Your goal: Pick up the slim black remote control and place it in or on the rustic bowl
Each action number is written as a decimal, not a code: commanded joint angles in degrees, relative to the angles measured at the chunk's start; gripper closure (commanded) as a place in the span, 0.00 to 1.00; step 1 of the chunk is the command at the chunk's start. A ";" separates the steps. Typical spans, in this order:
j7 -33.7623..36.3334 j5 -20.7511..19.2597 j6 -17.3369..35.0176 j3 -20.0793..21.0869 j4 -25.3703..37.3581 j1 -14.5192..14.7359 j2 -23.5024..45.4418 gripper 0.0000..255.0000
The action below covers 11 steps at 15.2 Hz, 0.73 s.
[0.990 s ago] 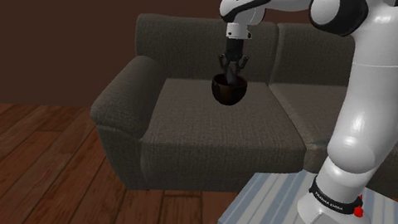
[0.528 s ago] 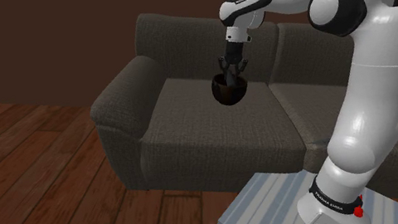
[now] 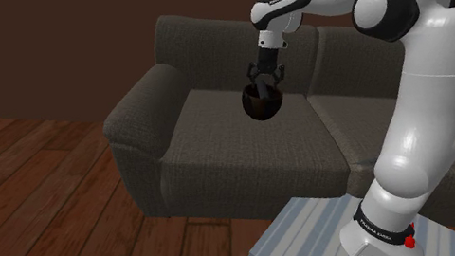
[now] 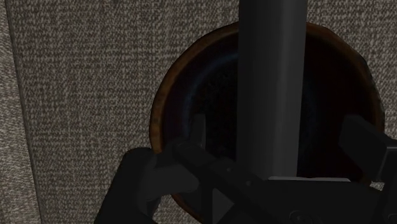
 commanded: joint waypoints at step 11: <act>0.22 -0.12 -7.44 -0.37 8.09 -0.76 0.70 0.00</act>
